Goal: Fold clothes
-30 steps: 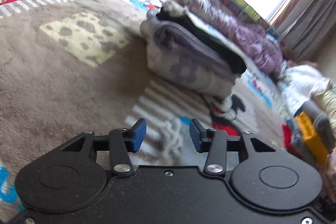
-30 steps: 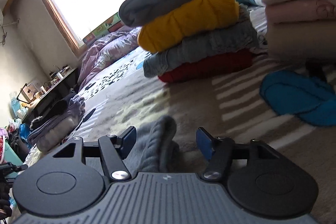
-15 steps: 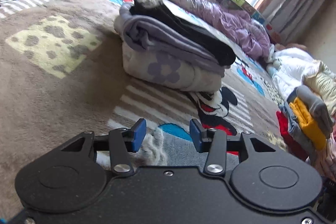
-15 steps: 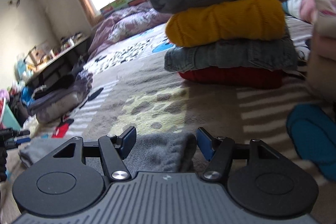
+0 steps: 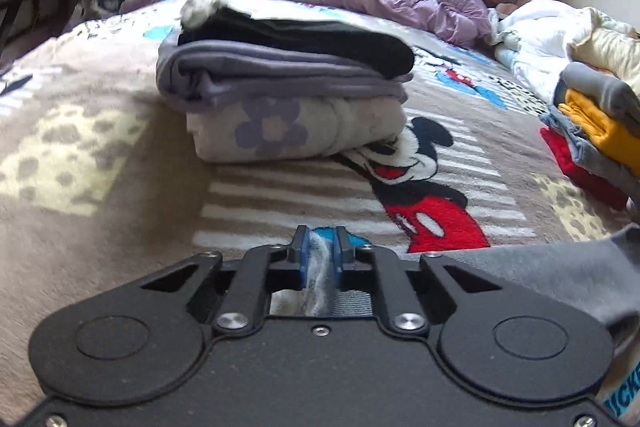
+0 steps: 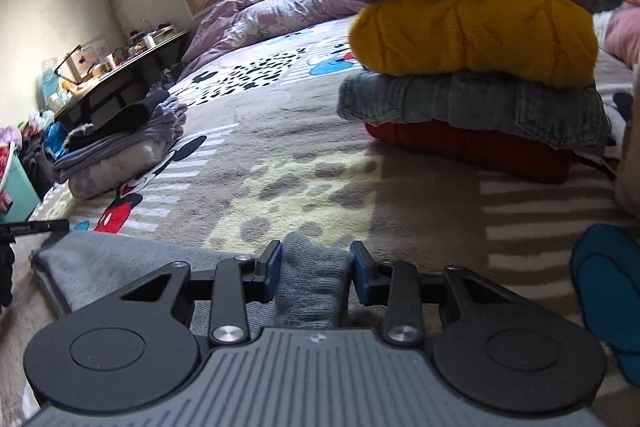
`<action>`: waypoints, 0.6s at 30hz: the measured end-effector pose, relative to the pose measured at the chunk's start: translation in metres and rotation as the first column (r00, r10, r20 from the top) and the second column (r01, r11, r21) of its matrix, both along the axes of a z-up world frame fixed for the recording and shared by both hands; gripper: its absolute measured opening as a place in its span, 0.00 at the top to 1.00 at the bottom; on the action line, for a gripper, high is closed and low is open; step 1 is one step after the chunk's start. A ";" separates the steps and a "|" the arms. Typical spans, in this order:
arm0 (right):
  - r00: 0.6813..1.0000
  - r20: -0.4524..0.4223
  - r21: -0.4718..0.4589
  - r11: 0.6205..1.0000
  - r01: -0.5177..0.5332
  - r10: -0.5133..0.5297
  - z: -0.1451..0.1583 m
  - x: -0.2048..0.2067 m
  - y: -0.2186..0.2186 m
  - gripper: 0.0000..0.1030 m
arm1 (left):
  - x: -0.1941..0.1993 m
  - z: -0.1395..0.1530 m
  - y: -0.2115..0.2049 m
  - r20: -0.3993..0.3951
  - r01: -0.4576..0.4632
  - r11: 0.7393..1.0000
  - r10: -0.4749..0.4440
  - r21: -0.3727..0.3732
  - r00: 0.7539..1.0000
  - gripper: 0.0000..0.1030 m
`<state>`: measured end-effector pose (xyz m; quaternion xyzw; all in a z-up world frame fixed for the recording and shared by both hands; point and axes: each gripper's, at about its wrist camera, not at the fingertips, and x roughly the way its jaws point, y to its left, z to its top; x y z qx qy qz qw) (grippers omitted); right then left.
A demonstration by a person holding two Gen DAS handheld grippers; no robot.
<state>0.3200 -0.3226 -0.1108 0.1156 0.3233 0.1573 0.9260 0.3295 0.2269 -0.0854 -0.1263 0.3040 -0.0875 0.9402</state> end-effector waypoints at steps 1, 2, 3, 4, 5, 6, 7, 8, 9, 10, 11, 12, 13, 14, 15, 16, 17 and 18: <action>1.000 0.018 -0.014 1.000 -0.001 0.001 0.003 -0.003 0.002 0.69 | -0.002 0.002 -0.001 0.010 0.008 1.000 -0.008 0.008 1.000 0.93; 0.999 0.032 -0.014 1.000 -0.005 0.006 0.006 -0.005 0.002 0.70 | -0.004 0.003 -0.002 0.020 0.017 1.000 -0.017 0.016 1.000 0.93; 0.999 0.044 0.000 1.000 -0.012 0.012 0.009 -0.008 0.002 0.72 | -0.006 0.005 -0.003 0.030 0.025 0.999 -0.026 0.024 0.999 0.94; 0.998 0.059 0.001 1.000 -0.014 0.014 0.013 -0.011 0.002 0.72 | -0.008 0.006 -0.004 0.040 0.033 0.999 -0.034 0.032 0.999 0.94; 0.997 0.073 -0.004 1.000 -0.014 0.014 0.016 -0.015 0.002 0.72 | -0.010 0.008 -0.004 0.050 0.041 0.998 -0.043 0.040 0.998 0.94; 0.996 0.089 -0.003 1.000 -0.009 0.010 0.019 -0.019 0.001 0.72 | -0.012 0.009 -0.005 0.059 0.049 0.998 -0.052 0.048 0.997 0.95; 0.995 0.104 0.005 1.000 -0.004 0.004 0.023 -0.023 0.000 0.72 | -0.014 0.011 -0.006 0.069 0.057 0.997 -0.061 0.056 0.996 0.95; 0.993 0.120 0.013 1.000 0.001 -0.002 0.026 -0.028 -0.001 0.72 | -0.018 0.013 -0.005 0.080 0.061 0.997 -0.065 0.051 0.995 0.95; 0.990 0.138 0.019 1.000 0.006 -0.008 0.030 -0.033 -0.002 0.72 | -0.023 0.016 -0.003 0.093 0.063 0.997 -0.066 0.038 0.993 0.95; 0.988 0.153 0.024 1.000 0.010 -0.014 0.032 -0.038 -0.002 0.72 | -0.028 0.019 -0.001 0.101 0.064 0.998 -0.066 0.030 0.993 0.95; 0.986 0.165 0.029 0.999 0.013 -0.018 0.034 -0.043 -0.002 0.72 | -0.033 0.020 0.001 0.107 0.065 0.998 -0.067 0.021 0.992 0.95; 0.984 0.177 0.034 0.999 0.016 -0.022 0.036 -0.047 -0.003 0.72 | -0.039 0.021 0.002 0.114 0.068 0.998 -0.069 0.011 0.991 0.96; 0.982 0.188 0.040 0.999 0.019 -0.026 0.038 -0.052 -0.003 0.72 | -0.044 0.022 0.004 0.121 0.070 0.998 -0.070 0.001 0.990 0.96; 0.979 0.200 0.045 0.999 0.022 -0.030 0.039 -0.058 -0.003 0.72 | -0.050 0.024 0.006 0.127 0.073 0.997 -0.071 -0.009 0.989 0.96; 0.977 0.211 0.054 0.998 0.024 -0.035 0.040 -0.064 -0.004 0.72 | -0.056 0.025 0.007 0.133 0.074 0.997 -0.071 -0.020 0.989 0.96; 0.974 0.223 0.065 0.997 0.028 -0.042 0.040 -0.071 -0.005 0.72 | -0.063 0.026 0.009 0.139 0.074 0.997 -0.069 -0.033 0.988 0.96; 0.972 0.232 0.074 0.997 0.033 -0.049 0.040 -0.078 -0.006 0.72 | -0.070 0.026 0.010 0.142 0.075 0.996 -0.068 -0.045 0.988 0.96; 0.969 0.240 0.083 0.996 0.035 -0.054 0.040 -0.085 -0.007 0.72 | -0.076 0.027 0.012 0.144 0.076 0.996 -0.067 -0.057 0.987 0.96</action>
